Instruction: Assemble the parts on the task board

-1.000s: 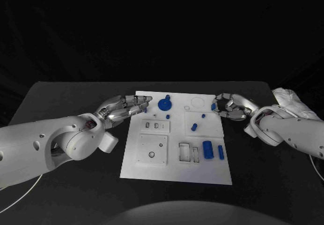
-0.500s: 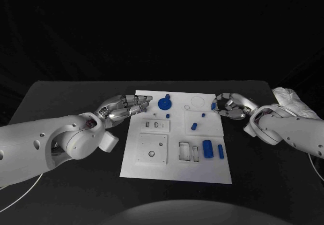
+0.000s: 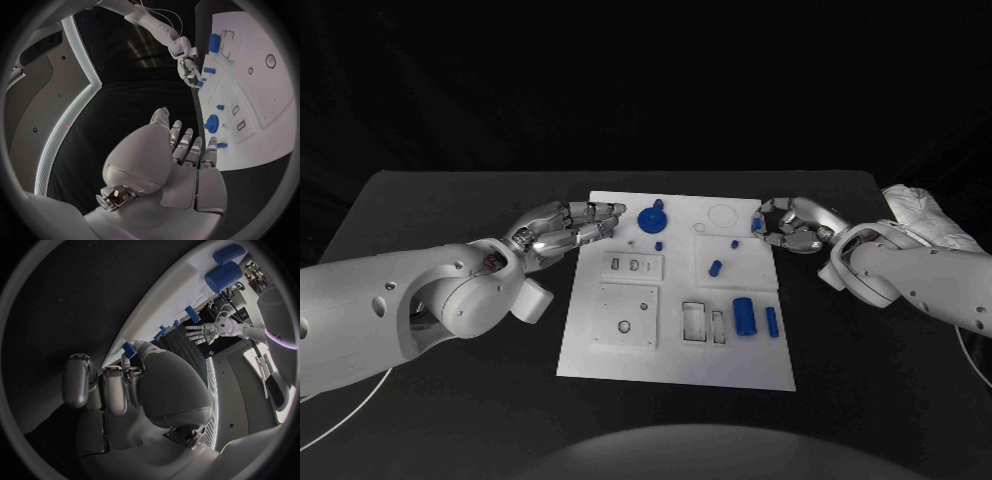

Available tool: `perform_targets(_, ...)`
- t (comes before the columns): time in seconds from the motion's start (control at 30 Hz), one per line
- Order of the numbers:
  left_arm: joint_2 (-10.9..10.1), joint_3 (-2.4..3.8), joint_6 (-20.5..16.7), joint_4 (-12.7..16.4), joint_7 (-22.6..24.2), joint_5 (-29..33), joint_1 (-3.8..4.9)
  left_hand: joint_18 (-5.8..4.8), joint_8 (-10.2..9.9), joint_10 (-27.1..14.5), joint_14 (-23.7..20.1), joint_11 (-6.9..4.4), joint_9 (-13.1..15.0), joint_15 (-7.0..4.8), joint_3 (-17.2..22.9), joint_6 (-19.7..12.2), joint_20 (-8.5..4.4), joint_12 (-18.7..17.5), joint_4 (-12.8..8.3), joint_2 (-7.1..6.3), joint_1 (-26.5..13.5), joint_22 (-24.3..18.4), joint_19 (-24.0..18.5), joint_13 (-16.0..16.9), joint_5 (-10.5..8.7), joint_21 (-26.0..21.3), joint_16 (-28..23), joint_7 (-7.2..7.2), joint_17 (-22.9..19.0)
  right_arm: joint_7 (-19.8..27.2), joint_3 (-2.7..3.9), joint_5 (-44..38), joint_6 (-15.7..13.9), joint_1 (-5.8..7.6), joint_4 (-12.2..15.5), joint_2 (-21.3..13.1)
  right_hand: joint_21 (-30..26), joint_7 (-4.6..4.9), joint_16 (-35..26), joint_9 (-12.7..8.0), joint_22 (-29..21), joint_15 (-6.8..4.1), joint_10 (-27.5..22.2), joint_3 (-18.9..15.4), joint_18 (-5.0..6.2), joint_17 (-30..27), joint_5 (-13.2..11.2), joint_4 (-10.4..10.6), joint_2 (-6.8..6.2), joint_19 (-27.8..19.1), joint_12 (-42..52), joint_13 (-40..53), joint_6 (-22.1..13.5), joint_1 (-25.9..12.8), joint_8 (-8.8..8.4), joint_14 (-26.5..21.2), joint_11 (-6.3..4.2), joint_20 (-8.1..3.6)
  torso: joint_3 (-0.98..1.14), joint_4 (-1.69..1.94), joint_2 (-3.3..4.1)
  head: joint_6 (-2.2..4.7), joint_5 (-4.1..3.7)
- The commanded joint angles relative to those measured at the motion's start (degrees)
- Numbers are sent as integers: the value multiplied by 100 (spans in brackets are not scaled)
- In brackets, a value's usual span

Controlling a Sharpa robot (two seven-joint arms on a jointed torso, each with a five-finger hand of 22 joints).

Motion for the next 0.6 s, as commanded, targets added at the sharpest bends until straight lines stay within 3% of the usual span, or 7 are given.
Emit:
perform_targets(0.03,13,3,109,7,4,6,2,-49,29,29,34,-4,9,17,33,59,-8,37,1,16,53,6,44,9,21,37,21,110,8,-100,-1,-18,55,-7,-16,23,-32,-11,-37,-26,1008,31,334,39,73,873,-19,-34,49,-51,-45,1320,54,29,-32,121,42,-8,-1,-4,-1,-5,0)
perform_targets(0.33,12,3,113,5,-13,6,2,-53,30,34,39,0,9,21,40,61,-8,46,-1,19,59,7,47,9,24,38,29,116,10,-137,1,-18,34,-7,-21,42,-36,-3,-33,-117,1008,32,341,137,73,873,134,-151,130,-46,-40,1325,368,113,-4,127,45,-8,1,1,0,-14,8)
perform_targets(0.6,-1,3,113,-1,-19,5,1,-53,30,34,39,0,9,21,40,61,-8,46,-1,19,59,7,47,9,24,38,29,116,10,37,2,39,-179,-6,39,20,29,-19,7,-195,1029,18,392,158,59,913,145,-235,157,14,-5,1360,770,109,48,168,30,-19,0,-11,-4,-24,33)
